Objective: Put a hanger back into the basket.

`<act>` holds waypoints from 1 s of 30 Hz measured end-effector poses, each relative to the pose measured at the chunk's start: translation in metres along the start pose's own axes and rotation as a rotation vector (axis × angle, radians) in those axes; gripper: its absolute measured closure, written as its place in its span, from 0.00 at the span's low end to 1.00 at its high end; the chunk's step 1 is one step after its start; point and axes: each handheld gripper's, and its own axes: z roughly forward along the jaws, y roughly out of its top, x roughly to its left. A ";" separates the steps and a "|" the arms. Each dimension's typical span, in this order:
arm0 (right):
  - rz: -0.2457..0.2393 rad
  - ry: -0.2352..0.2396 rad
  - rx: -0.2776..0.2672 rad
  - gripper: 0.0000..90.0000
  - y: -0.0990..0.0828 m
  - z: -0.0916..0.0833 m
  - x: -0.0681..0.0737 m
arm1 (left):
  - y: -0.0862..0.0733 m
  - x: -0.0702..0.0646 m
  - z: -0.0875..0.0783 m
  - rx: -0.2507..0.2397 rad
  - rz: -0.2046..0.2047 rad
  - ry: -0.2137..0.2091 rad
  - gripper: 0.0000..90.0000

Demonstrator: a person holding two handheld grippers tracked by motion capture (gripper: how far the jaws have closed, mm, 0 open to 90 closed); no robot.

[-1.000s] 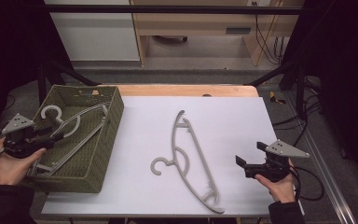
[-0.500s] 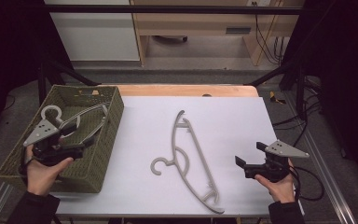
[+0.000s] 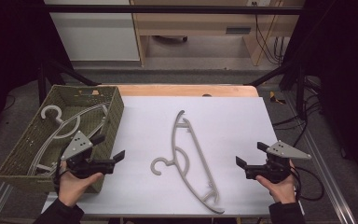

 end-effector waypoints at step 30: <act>-0.010 0.012 0.012 0.03 -0.001 0.002 0.003 | -0.014 -0.062 0.097 0.195 0.019 -0.124 0.23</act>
